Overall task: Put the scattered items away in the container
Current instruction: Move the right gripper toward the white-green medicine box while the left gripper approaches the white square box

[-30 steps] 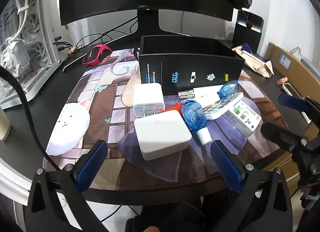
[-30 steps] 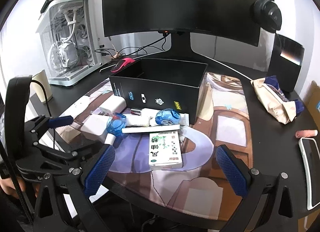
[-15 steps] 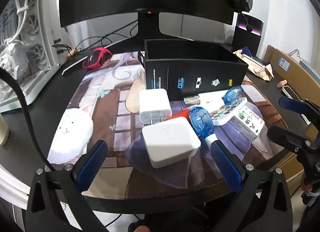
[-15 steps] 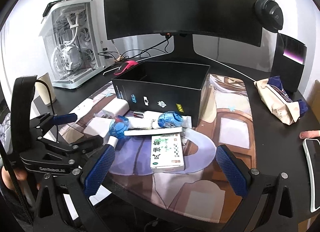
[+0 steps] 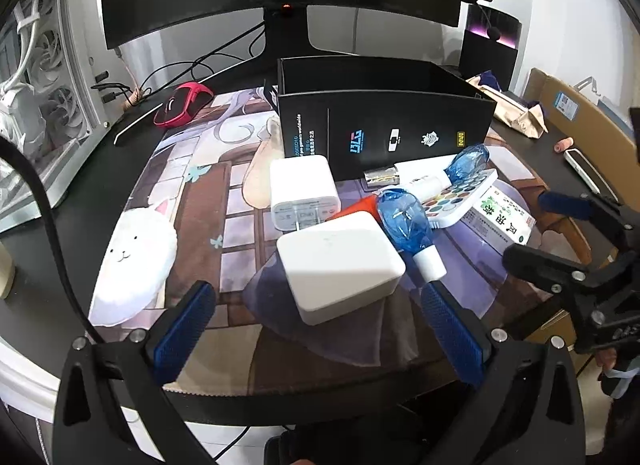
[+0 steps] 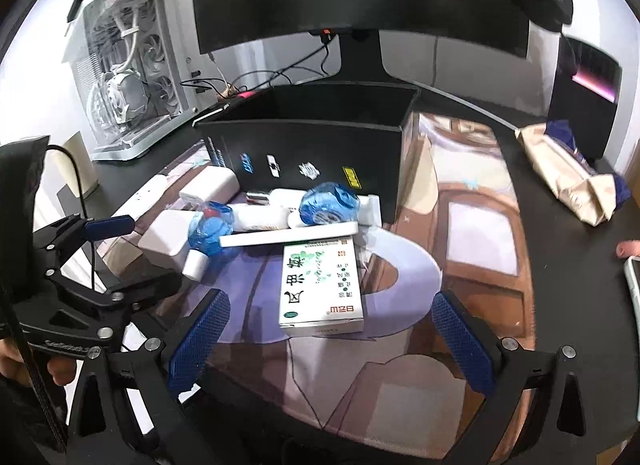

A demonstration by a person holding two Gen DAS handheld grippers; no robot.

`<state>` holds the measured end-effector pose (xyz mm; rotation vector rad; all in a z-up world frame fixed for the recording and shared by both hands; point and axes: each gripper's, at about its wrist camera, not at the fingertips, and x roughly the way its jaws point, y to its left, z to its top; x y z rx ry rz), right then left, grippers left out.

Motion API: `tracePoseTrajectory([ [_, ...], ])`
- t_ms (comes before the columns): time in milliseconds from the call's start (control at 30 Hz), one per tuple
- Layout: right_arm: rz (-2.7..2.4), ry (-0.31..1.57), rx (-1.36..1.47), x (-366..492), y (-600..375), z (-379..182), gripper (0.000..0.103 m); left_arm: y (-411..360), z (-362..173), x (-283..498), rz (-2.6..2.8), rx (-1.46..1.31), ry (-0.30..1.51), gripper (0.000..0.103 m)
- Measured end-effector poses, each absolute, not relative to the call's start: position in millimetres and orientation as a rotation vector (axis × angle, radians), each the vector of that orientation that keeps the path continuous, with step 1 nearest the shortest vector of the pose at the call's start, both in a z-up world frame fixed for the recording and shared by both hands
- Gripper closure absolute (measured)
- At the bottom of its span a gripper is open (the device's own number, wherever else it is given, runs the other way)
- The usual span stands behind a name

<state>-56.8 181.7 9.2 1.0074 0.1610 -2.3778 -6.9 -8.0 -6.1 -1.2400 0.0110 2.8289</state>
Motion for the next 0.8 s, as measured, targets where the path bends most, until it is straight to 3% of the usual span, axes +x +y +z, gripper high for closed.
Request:
tracePoseTrajectory([
  [300, -2.363, 0.156, 1.047, -69.0, 176.8, 1.6, 0.0, -14.9, -7.7, -11.1, 2.833, -1.272, 0.022, 0.0],
  [500, -2.406, 0.301, 1.023, -67.6, 164.9, -4.7, 0.0, -20.9, -10.2, -15.5, 2.815, -1.292, -0.012, 0.0],
  [800, -2.414, 0.304, 0.997, -68.0, 164.4, -5.5, 0.001, -22.5, -13.0, -19.5, 2.778, -1.306, -0.03, 0.0],
])
